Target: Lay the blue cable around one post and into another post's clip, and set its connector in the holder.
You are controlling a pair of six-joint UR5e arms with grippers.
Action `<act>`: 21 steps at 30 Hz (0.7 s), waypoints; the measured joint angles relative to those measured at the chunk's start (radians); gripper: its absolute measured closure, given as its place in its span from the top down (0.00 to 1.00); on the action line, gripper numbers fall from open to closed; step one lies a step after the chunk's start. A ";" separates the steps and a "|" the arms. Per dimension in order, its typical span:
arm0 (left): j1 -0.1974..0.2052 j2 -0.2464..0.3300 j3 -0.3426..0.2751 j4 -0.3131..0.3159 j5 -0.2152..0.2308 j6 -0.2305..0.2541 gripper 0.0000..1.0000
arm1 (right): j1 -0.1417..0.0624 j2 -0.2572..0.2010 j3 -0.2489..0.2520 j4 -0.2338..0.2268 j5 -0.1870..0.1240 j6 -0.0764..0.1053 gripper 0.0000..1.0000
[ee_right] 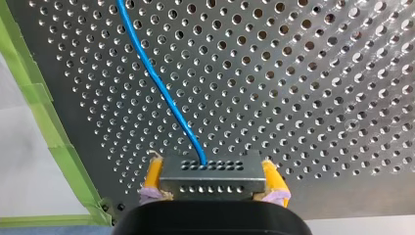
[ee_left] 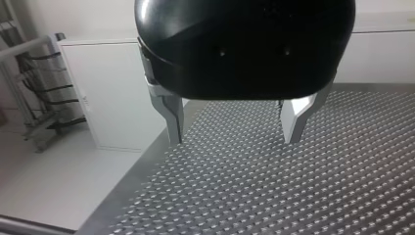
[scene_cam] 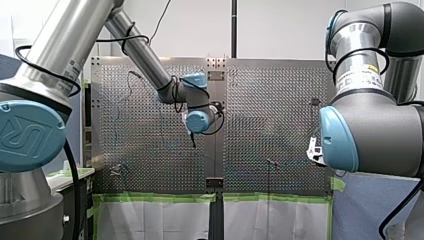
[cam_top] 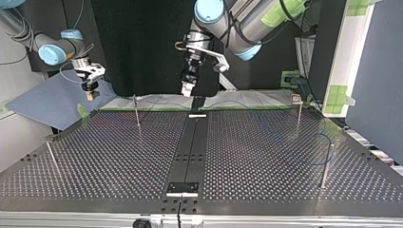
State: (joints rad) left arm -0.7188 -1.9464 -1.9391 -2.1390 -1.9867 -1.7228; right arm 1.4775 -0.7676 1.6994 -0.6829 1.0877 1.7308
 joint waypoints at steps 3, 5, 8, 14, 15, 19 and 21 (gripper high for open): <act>0.025 0.025 -0.025 0.024 0.024 -0.003 1.00 | 0.001 0.000 0.000 0.000 0.000 0.000 0.00; 0.041 0.041 -0.041 0.035 0.040 -0.004 1.00 | 0.002 0.000 0.000 0.000 0.000 0.000 0.00; 0.058 0.066 -0.066 0.040 0.048 -0.005 1.00 | 0.003 0.000 0.000 0.000 0.000 0.000 0.00; 0.066 0.091 -0.123 0.029 0.044 -0.006 1.00 | 0.006 0.000 0.000 -0.001 0.001 -0.001 0.00; 0.067 0.091 -0.132 0.025 0.043 -0.006 1.00 | 0.006 0.000 0.000 -0.001 0.001 -0.001 0.00; 0.067 0.093 -0.169 0.005 0.040 -0.006 1.00 | 0.008 0.000 0.000 -0.003 0.000 0.000 0.00; 0.067 0.093 -0.188 0.000 0.040 -0.005 1.00 | 0.009 0.000 0.000 -0.003 0.000 0.000 0.00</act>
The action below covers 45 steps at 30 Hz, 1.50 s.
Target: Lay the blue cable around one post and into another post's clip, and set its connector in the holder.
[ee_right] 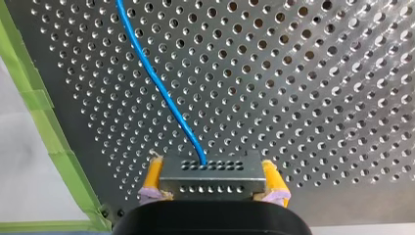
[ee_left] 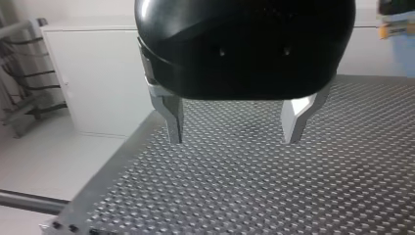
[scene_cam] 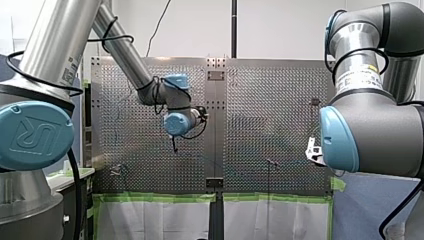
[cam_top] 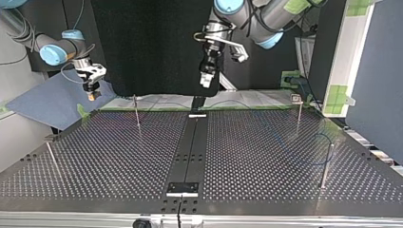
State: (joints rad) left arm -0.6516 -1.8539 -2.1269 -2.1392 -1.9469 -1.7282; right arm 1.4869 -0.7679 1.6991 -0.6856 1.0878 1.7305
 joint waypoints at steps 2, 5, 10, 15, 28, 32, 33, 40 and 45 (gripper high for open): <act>0.000 0.000 -0.018 -0.002 0.000 0.000 1.00 | 0.001 0.000 0.000 0.000 0.000 0.000 0.00; 0.000 0.000 -0.044 -0.002 0.000 0.000 1.00 | 0.003 0.000 0.000 0.000 0.000 0.000 0.00; -0.001 0.000 -0.085 0.009 -0.002 0.000 1.00 | 0.003 0.000 0.000 0.000 0.000 0.000 0.00; -0.007 0.000 -0.129 0.047 -0.002 -0.001 1.00 | 0.004 0.000 0.000 0.000 0.000 0.000 0.00; -0.008 0.000 -0.257 0.128 -0.041 -0.010 1.00 | 0.008 0.000 0.000 0.000 0.000 0.000 0.00; -0.006 0.000 -0.294 0.128 -0.047 -0.011 1.00 | 0.009 0.000 0.000 -0.001 0.000 0.000 0.00; -0.006 0.000 -0.302 0.128 -0.048 -0.011 1.00 | 0.009 0.000 0.000 -0.001 0.000 0.000 0.00; -0.004 0.000 -0.362 0.141 -0.051 -0.011 1.00 | 0.009 -0.001 0.000 -0.004 0.007 -0.007 0.00; -0.001 0.000 -0.401 0.172 -0.051 -0.016 1.00 | 0.009 -0.010 -0.001 0.000 0.014 -0.024 0.00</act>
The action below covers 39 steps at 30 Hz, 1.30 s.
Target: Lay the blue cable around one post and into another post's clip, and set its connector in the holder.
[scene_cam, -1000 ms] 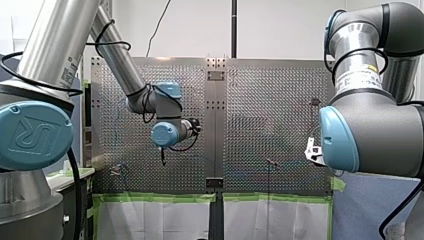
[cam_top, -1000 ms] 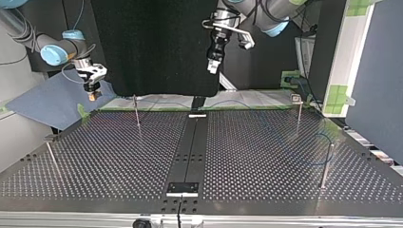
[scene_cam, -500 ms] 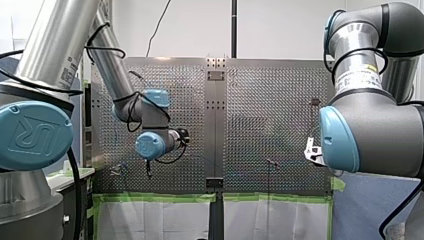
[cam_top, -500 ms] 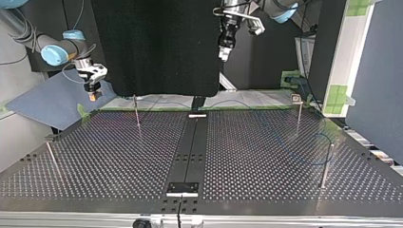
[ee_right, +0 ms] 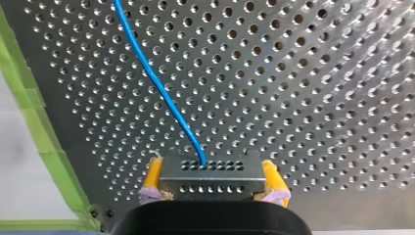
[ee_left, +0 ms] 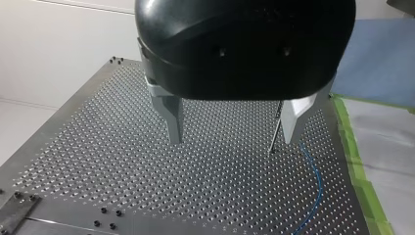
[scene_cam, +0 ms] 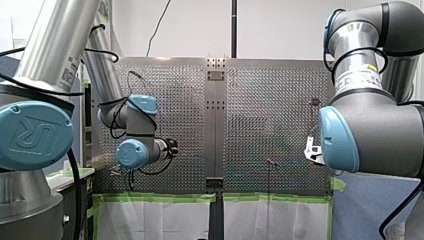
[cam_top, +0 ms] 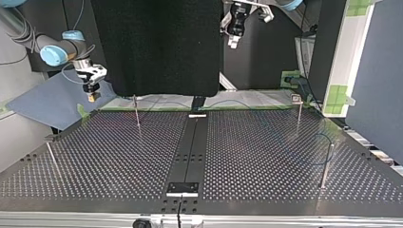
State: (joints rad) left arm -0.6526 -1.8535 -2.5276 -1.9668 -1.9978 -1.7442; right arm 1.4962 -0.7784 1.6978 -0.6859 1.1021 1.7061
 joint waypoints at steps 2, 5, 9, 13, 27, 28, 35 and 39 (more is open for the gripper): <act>0.001 0.000 -0.016 0.016 0.000 -0.006 1.00 | 0.001 -0.011 0.000 0.004 0.002 -0.003 0.00; 0.001 0.000 -0.040 0.040 0.000 -0.015 1.00 | 0.004 -0.034 0.000 0.016 0.011 -0.006 0.00; 0.003 0.000 -0.058 0.063 0.000 -0.019 1.00 | 0.012 -0.064 0.001 0.038 0.022 -0.009 0.00; 0.007 0.000 -0.061 0.067 0.001 -0.020 1.00 | 0.024 -0.097 0.001 0.070 0.033 -0.010 0.00; 0.019 0.000 -0.062 0.063 0.002 -0.017 1.00 | 0.068 -0.225 0.001 0.189 0.079 0.007 0.00; 0.020 0.000 -0.062 0.063 0.002 -0.017 1.00 | 0.070 -0.233 0.001 0.197 0.080 0.009 0.00; 0.024 0.000 -0.062 0.059 0.004 -0.016 1.00 | 0.092 -0.294 0.001 0.241 0.089 0.008 0.00; 0.026 0.000 -0.062 0.054 0.003 -0.014 1.00 | 0.108 -0.330 0.001 0.250 0.091 0.009 0.00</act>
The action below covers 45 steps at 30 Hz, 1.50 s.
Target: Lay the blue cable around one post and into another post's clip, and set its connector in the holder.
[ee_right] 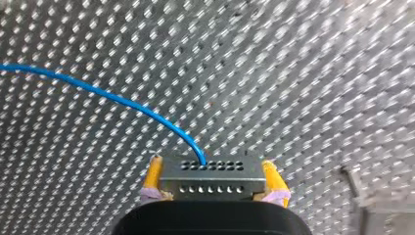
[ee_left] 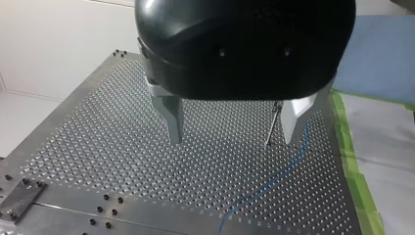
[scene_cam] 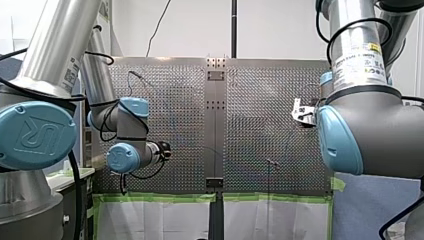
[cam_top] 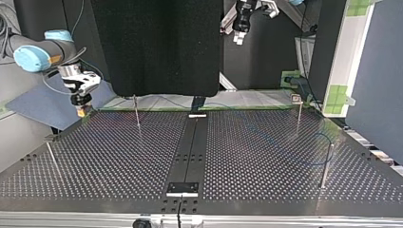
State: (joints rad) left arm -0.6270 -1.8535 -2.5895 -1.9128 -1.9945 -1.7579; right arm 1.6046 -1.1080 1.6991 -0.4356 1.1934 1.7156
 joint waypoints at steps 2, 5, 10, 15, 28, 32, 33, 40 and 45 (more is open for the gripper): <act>0.001 0.000 0.000 -0.002 0.000 0.002 1.00 | 0.005 -0.017 0.000 0.003 0.001 0.005 0.00; 0.002 0.000 0.000 -0.003 0.000 0.003 1.00 | 0.009 -0.045 0.000 0.004 0.002 0.017 0.00; 0.002 0.000 0.000 -0.007 -0.001 0.004 1.00 | 0.005 -0.093 0.000 0.001 0.013 0.050 0.00; 0.004 0.000 0.000 -0.011 -0.002 0.007 1.00 | -0.004 -0.135 0.003 -0.004 0.039 0.067 0.00; 0.016 0.000 -0.001 -0.024 -0.001 0.031 1.00 | -0.046 -0.104 0.018 -0.030 0.067 0.058 0.00; 0.021 0.000 0.000 -0.029 -0.001 0.037 1.00 | -0.062 -0.101 0.014 -0.051 0.063 0.060 0.00; 0.022 0.000 0.000 -0.029 -0.001 0.037 1.00 | -0.065 -0.101 0.012 -0.055 0.059 0.060 0.00; 0.031 0.000 0.001 -0.039 -0.002 0.049 1.00 | -0.083 -0.099 -0.021 -0.053 0.011 0.057 0.00; 0.041 0.000 0.002 -0.044 -0.002 0.054 1.00 | -0.097 -0.097 -0.029 -0.049 -0.030 0.055 0.00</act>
State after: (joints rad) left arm -0.5860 -1.8535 -2.5876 -1.9564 -1.9963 -1.7042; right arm 1.5080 -1.2048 1.6704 -0.4850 1.1636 1.7705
